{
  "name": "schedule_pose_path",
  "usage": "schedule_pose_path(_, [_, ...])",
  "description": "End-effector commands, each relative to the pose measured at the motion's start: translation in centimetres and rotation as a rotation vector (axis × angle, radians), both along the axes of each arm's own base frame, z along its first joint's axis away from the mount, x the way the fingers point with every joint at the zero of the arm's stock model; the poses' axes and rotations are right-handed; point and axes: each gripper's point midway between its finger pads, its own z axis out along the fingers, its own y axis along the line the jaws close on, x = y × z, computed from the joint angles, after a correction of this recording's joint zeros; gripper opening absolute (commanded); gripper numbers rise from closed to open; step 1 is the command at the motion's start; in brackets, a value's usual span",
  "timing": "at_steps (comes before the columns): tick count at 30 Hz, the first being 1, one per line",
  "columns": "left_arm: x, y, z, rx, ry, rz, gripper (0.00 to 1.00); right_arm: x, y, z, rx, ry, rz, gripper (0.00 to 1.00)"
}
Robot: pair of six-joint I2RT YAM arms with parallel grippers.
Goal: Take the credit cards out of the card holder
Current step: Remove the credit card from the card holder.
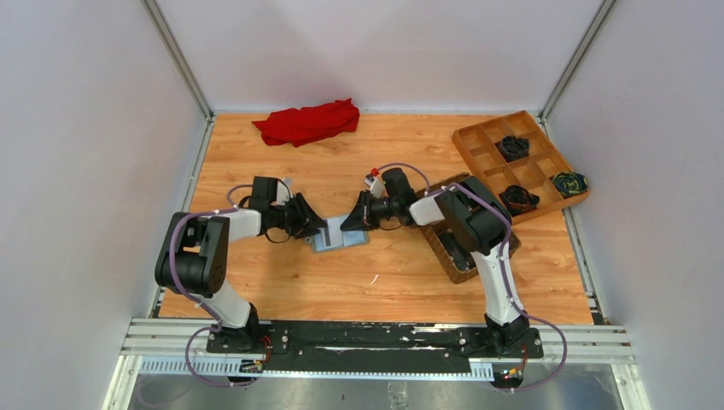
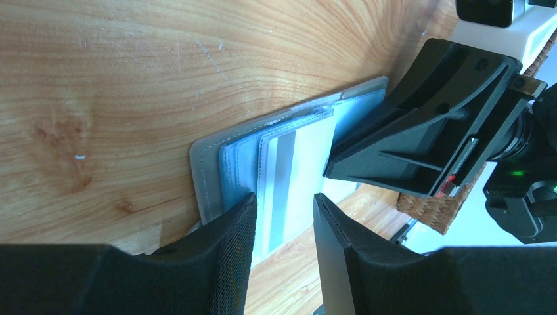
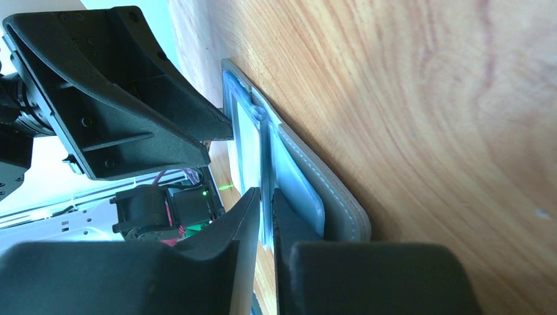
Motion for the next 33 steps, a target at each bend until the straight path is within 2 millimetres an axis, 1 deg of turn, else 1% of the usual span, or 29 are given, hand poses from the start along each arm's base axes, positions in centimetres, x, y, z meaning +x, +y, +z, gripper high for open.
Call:
schedule_pose_path(1, [-1.7,1.1,-2.8,0.074,0.088,0.013,0.44,-0.2,0.2,-0.3,-0.018,-0.002,0.014,0.18])
schedule_pose_path(6, [-1.6,1.0,-2.8,0.074,0.09,0.011,0.44,-0.4,0.7,0.0,-0.012,-0.008,0.03,0.18])
schedule_pose_path(13, [-1.6,1.0,-2.8,0.073,0.09,0.009,0.44,-0.7,1.3,-0.2,-0.015,-0.006,0.05,0.19])
schedule_pose_path(23, [-1.5,1.0,-2.9,0.074,0.09,0.008,0.44,-0.8,1.3,-0.4,-0.02,-0.002,0.054,0.16])
schedule_pose_path(25, [-1.5,1.0,-2.9,0.074,0.089,0.008,0.44,-1.0,1.3,-0.6,-0.023,0.001,0.057,0.15])
schedule_pose_path(29, [-1.5,1.0,-2.9,0.075,0.089,0.009,0.44,-1.3,1.4,-1.0,-0.031,0.011,0.06,0.01])
schedule_pose_path(33, [-1.7,1.1,-2.9,0.077,0.09,0.01,0.44,-1.3,1.2,-1.0,-0.032,0.01,0.052,0.0])
